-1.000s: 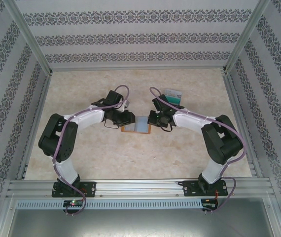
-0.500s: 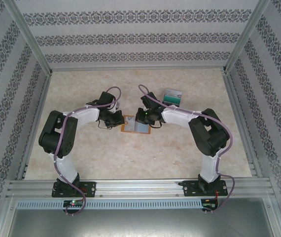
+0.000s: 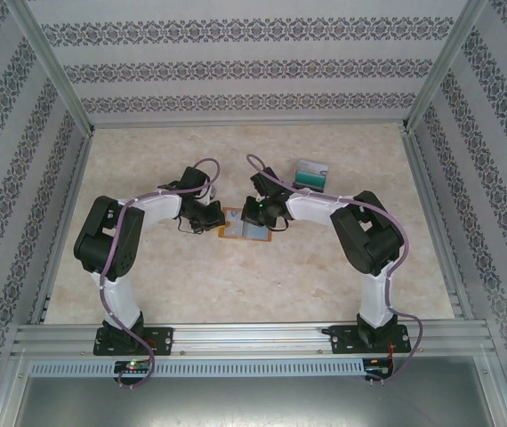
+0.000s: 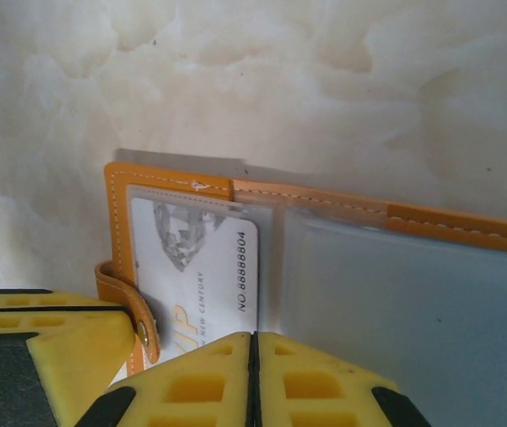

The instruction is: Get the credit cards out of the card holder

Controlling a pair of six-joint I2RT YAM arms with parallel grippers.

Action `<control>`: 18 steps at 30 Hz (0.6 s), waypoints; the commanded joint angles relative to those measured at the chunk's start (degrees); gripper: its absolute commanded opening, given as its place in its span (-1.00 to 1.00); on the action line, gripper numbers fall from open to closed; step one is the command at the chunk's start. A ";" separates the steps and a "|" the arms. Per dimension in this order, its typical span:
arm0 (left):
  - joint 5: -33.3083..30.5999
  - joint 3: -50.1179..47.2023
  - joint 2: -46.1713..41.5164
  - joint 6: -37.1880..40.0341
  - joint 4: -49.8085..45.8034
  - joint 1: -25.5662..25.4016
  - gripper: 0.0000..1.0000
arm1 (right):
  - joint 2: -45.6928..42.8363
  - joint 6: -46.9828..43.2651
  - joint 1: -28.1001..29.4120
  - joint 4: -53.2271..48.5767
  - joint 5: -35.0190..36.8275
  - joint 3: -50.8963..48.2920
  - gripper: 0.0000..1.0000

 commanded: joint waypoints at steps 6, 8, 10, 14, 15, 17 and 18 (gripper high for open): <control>-1.55 0.62 2.42 -0.63 -2.06 -1.03 -0.89 | 2.10 1.29 1.06 -1.51 -1.67 1.66 -0.78; -1.63 0.59 2.42 -0.63 -2.15 -1.24 -0.89 | 2.45 1.41 1.17 -1.59 -2.02 1.86 -0.76; -1.66 0.59 2.39 -0.63 -2.23 -1.42 -0.89 | 2.68 1.35 1.24 -1.53 -2.36 1.94 -0.75; -1.61 0.72 2.44 -0.67 -2.33 -1.72 -0.89 | 2.72 1.49 1.30 -1.10 -2.87 1.78 -0.74; -1.53 0.76 2.51 -0.71 -2.32 -1.81 -0.89 | 2.72 1.51 1.29 -0.98 -3.04 1.77 -0.74; -1.49 0.76 2.60 -0.71 -2.24 -1.97 -0.89 | 2.81 1.56 1.30 -0.85 -3.30 1.86 -0.74; -1.43 0.89 2.61 -0.72 -2.24 -2.00 -0.89 | 2.87 1.59 1.30 -0.74 -3.44 1.86 -0.74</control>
